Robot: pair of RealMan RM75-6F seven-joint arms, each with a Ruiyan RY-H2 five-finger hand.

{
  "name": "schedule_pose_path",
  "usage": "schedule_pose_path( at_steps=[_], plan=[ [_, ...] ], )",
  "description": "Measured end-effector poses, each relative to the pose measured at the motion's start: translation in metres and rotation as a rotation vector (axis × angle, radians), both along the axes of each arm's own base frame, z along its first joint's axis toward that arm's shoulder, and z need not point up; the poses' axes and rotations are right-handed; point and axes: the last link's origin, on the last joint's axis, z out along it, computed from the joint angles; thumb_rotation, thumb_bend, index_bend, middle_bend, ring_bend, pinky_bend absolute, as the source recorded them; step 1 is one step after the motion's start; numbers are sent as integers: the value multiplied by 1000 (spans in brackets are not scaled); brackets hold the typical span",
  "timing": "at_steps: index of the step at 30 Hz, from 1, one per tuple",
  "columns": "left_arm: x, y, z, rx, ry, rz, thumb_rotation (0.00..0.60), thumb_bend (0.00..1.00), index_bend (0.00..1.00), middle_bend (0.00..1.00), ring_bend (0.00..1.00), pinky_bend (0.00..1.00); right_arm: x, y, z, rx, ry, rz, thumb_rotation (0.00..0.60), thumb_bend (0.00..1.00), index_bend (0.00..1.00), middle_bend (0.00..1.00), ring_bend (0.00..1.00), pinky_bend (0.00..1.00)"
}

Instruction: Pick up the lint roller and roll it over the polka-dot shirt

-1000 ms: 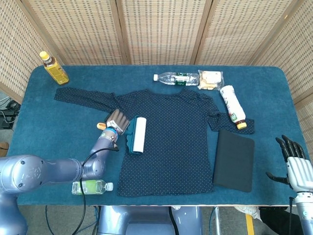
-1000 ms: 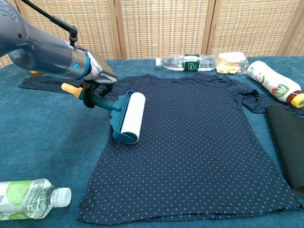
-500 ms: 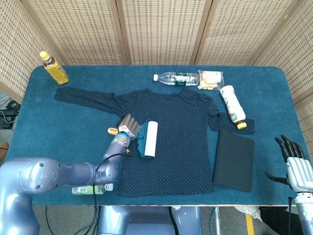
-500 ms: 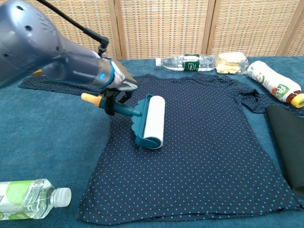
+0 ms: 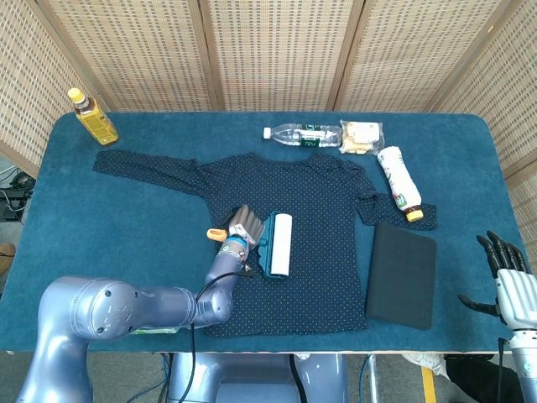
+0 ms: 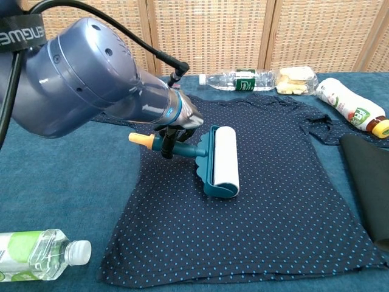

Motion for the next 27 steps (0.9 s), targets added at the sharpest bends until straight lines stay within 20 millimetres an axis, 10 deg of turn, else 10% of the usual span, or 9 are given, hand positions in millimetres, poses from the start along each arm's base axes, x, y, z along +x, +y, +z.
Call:
schedule_pose_path(
  at_steps=[27],
  plan=[
    [-85, 10, 64, 58, 71, 67, 600, 804, 895, 847, 647, 638, 7, 2, -8, 21, 19, 21, 600, 106, 0, 0, 0, 0]
  ],
)
